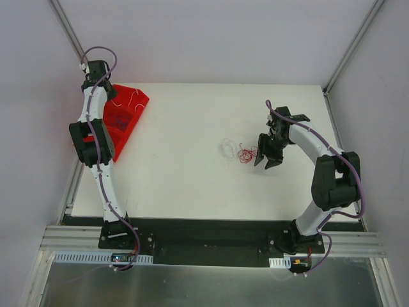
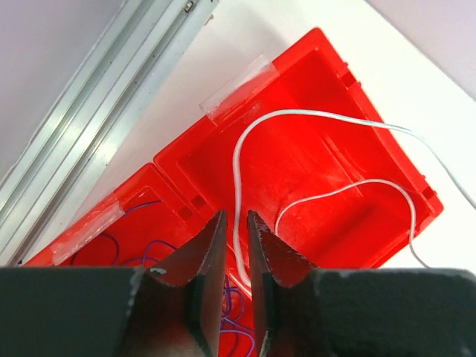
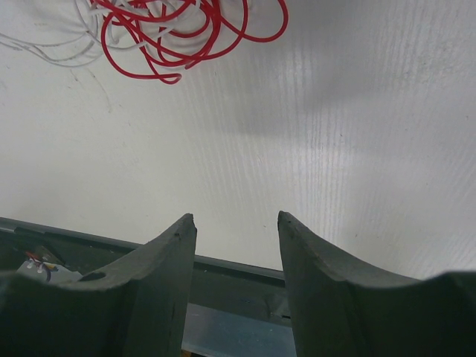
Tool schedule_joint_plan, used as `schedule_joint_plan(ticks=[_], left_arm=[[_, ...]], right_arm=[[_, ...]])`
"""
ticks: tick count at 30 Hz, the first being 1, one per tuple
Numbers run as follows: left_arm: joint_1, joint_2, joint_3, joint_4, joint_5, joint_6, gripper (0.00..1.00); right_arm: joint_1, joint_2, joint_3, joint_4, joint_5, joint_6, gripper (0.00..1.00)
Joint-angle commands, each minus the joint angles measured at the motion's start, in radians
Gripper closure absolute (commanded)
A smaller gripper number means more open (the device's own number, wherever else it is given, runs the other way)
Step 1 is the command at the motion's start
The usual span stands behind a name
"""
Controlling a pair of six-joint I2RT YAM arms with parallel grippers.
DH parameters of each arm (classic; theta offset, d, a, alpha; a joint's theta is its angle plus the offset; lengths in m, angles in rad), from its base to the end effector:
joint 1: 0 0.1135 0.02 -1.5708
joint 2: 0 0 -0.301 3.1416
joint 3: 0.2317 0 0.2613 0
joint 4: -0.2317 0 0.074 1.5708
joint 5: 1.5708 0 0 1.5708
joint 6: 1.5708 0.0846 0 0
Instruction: Untangle the cables
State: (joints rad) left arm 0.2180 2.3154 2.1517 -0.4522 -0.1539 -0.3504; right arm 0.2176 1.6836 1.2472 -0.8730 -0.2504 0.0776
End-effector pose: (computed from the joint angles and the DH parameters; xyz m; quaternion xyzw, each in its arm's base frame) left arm 0.5960 0.1453 0.2616 -0.2822 0.8401 0.0378 0.4617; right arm 0.3373 0.0960 0.2088 -0.0850 0.9802 0.1415 0.1097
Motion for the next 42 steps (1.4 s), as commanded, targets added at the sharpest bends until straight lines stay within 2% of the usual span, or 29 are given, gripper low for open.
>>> schedule_joint_plan(ticks=[1, 10, 13, 18, 21, 24, 25, 27, 31, 34, 37, 40, 42], left_arm=[[0.007, -0.004, -0.010, 0.018, 0.042, -0.001, 0.78], [0.007, -0.221, -0.167, 0.035, -0.006, 0.014, 0.52], [0.007, -0.299, -0.249, 0.035, 0.042, -0.008, 0.45], [-0.032, -0.470, -0.470, 0.033, 0.261, -0.088, 0.37], [-0.113, -0.553, -0.619, 0.046, 0.394, -0.093, 0.31], [-0.215, -0.603, -0.729, 0.073, 0.589, -0.075, 0.23], [-0.288, -0.611, -0.752, 0.079, 0.652, -0.070, 0.22], [-0.380, -0.610, -0.782, 0.079, 0.750, -0.064, 0.21], [-0.554, -0.571, -0.793, 0.073, 0.826, -0.064, 0.23], [-0.617, -0.507, -0.751, 0.049, 0.876, -0.090, 0.30], [-0.623, -0.482, -0.748, 0.049, 0.893, -0.124, 0.34], [-0.621, -0.491, -0.766, 0.037, 0.864, -0.122, 0.36], [-0.620, -0.496, -0.785, 0.029, 0.850, -0.125, 0.38]], right_arm=[[0.000, -0.045, 0.020, -0.043, 0.007, 0.007, 0.49], [0.022, -0.033, 0.047, -0.024, -0.009, 0.005, 0.49], [0.029, -0.018, 0.070, -0.020, -0.010, -0.001, 0.49], [0.029, 0.025, 0.147, -0.018, -0.007, -0.009, 0.46], [0.029, 0.066, 0.202, -0.015, -0.024, 0.001, 0.38], [0.032, 0.137, 0.270, -0.015, -0.053, 0.016, 0.30], [0.037, 0.168, 0.297, -0.024, -0.055, 0.019, 0.28], [0.052, 0.232, 0.343, -0.034, -0.044, 0.010, 0.27], [0.095, 0.338, 0.438, -0.078, 0.036, -0.004, 0.28], [0.118, 0.396, 0.485, -0.090, 0.030, 0.008, 0.33], [0.169, 0.425, 0.498, -0.070, 0.014, 0.011, 0.43], [0.233, 0.459, 0.503, -0.060, -0.038, 0.004, 0.58], [0.284, 0.465, 0.503, -0.050, -0.085, -0.016, 0.72]])
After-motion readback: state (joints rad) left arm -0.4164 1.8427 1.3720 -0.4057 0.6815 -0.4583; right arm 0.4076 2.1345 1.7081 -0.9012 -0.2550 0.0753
